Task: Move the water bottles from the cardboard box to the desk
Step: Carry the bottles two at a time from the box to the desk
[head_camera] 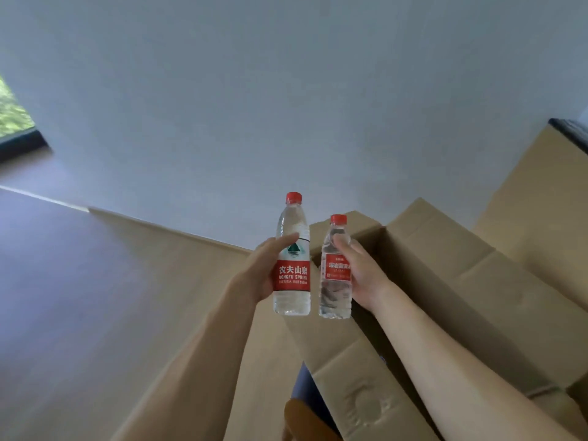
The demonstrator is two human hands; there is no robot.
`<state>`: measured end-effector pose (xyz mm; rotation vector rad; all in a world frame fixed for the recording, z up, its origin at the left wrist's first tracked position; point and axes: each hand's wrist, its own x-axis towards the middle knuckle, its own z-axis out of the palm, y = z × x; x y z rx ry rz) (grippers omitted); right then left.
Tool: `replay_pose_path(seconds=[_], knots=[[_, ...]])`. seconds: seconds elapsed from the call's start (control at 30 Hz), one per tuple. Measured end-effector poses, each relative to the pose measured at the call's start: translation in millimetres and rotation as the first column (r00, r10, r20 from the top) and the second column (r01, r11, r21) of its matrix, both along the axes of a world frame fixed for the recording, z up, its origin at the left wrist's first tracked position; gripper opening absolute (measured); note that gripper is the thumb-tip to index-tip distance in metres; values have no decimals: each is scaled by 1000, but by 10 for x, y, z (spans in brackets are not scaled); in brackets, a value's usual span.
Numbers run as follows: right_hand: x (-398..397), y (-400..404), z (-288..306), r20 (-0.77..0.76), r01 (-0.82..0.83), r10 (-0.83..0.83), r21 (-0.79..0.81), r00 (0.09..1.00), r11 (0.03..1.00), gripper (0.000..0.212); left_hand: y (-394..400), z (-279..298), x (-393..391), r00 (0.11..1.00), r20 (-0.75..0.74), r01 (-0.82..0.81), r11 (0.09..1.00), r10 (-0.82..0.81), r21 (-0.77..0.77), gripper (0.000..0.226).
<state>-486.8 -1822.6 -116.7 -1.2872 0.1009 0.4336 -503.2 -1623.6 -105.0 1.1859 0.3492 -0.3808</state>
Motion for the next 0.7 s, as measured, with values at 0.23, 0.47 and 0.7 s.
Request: replay_pose_path(seconds=[0.23,0.47,0.7], knots=[[-76,1383,24,-54,-152,152,-1,987,988,44,1275,-97,-502,987,7,-160,987,160,-6,54],[-313,3021,70,-75,-370,367,-36,927,928,38,2674,-24,-1045,910,47,-413,910,412,32,43],[-616,4421,69,-51,-608,606,-71,794,791,50,3820,25,-1641,801,85,-598,788,593,145,48]])
